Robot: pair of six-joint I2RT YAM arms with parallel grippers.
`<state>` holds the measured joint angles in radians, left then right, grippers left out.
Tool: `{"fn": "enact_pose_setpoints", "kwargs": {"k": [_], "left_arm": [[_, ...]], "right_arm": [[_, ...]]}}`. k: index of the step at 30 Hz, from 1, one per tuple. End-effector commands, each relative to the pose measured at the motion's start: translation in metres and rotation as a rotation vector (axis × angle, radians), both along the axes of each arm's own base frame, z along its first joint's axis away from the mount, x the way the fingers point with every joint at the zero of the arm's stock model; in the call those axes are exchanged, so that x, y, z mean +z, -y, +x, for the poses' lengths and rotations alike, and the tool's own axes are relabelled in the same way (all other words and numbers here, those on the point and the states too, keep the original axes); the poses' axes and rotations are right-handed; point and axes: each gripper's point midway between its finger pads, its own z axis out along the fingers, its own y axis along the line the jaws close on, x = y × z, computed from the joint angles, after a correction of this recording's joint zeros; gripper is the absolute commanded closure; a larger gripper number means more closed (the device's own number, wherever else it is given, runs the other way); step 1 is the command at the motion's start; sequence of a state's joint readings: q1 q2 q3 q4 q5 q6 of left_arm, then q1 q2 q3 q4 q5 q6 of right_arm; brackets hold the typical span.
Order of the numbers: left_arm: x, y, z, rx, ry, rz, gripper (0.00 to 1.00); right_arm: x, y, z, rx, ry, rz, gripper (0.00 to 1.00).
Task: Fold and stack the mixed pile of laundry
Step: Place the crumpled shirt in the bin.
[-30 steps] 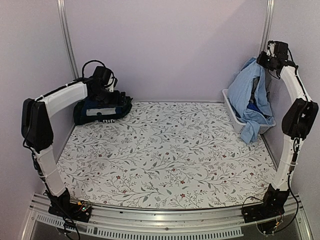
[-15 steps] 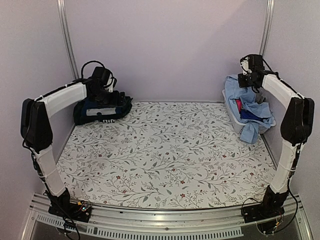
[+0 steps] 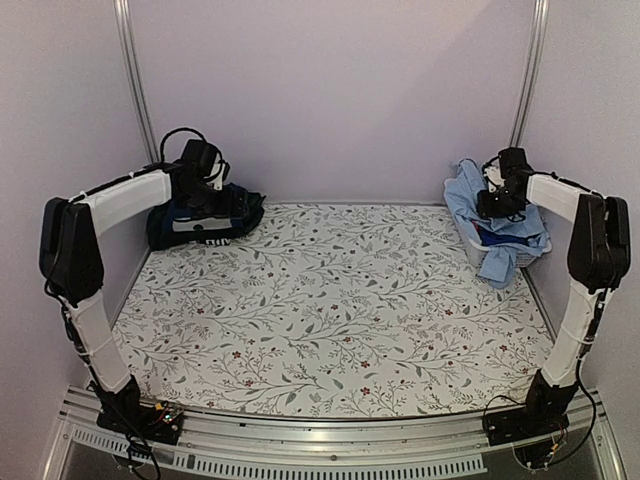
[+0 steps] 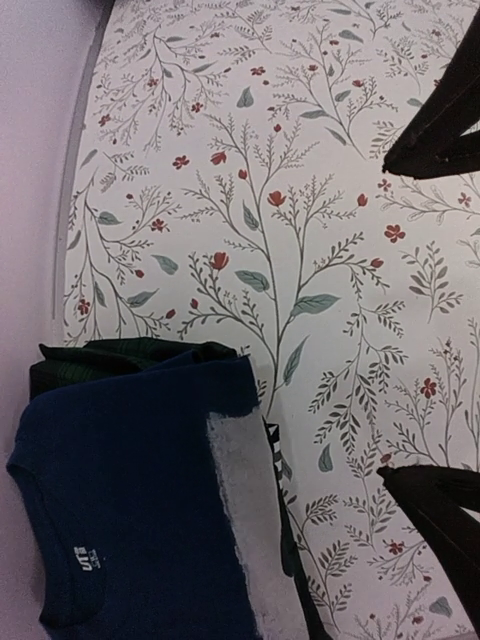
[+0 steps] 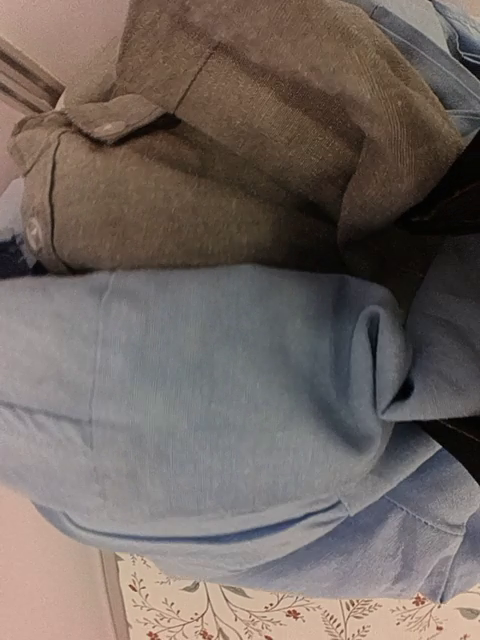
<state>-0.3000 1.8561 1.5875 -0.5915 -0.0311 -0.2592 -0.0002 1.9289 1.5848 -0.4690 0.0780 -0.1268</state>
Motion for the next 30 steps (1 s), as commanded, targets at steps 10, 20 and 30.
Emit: {"fn": "enact_pose_setpoints", "kwargs": {"k": [10, 20, 30], "left_arm": [[0.016, -0.007, 0.003, -0.002, 0.050, -0.025, 0.00], [0.015, -0.007, 0.003, -0.002, 0.045, -0.022, 0.00], [0.020, -0.012, -0.001, 0.003, 0.046, -0.015, 0.00]], "right_arm": [[0.153, 0.024, -0.003, -0.105, 0.273, 0.342, 0.27], [0.133, 0.073, 0.021, -0.396, 0.292, 0.360, 0.04], [0.022, 0.093, 0.049, -0.504, 0.070, 0.279, 0.08]]}}
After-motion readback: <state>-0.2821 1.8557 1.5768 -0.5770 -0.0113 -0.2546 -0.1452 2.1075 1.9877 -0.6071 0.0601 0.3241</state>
